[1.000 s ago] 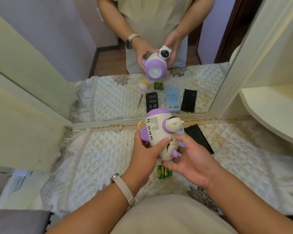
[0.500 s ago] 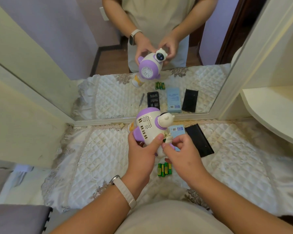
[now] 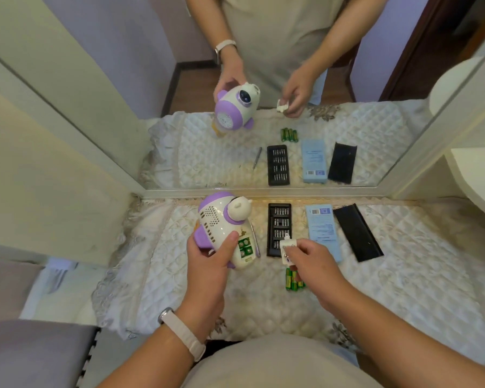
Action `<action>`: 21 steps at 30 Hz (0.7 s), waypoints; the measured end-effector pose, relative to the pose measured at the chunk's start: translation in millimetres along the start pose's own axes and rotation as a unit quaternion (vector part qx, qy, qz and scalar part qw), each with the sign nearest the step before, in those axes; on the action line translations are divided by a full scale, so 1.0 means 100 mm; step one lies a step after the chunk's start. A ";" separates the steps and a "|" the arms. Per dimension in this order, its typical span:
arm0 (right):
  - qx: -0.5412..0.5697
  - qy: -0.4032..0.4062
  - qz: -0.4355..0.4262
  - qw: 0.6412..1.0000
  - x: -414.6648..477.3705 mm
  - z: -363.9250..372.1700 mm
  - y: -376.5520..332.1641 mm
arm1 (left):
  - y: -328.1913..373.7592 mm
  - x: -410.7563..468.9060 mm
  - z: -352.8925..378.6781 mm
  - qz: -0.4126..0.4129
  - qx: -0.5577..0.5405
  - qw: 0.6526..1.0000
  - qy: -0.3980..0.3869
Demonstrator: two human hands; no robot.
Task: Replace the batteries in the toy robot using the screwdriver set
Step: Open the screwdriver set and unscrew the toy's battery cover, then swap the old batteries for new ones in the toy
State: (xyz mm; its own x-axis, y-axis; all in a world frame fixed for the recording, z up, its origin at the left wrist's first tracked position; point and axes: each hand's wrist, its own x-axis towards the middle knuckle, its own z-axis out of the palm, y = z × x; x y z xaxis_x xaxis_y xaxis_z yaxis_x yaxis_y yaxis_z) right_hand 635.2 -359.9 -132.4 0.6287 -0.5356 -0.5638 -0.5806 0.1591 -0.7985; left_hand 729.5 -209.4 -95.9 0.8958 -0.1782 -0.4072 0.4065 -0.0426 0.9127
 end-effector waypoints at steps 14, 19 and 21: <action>-0.351 0.038 0.027 0.935 0.41 0.86 0.44 | 0.10 0.80 -0.84 -0.047 -0.004 0.998 -0.035; -0.330 0.072 0.036 0.940 0.40 0.97 0.48 | 0.04 0.99 -0.91 -0.071 0.003 0.994 -0.089; -0.316 0.080 0.039 0.944 0.38 0.98 0.49 | 0.02 1.03 -0.89 -0.078 0.013 0.991 -0.109</action>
State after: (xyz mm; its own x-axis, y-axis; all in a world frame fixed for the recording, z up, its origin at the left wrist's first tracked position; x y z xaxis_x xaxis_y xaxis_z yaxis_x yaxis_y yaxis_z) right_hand 681.3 -291.7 -213.5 0.5136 -0.6693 -0.5369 -0.8472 -0.2965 -0.4409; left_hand 838.6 -140.2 -139.1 0.7617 -0.3752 -0.5283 0.5288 -0.1112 0.8414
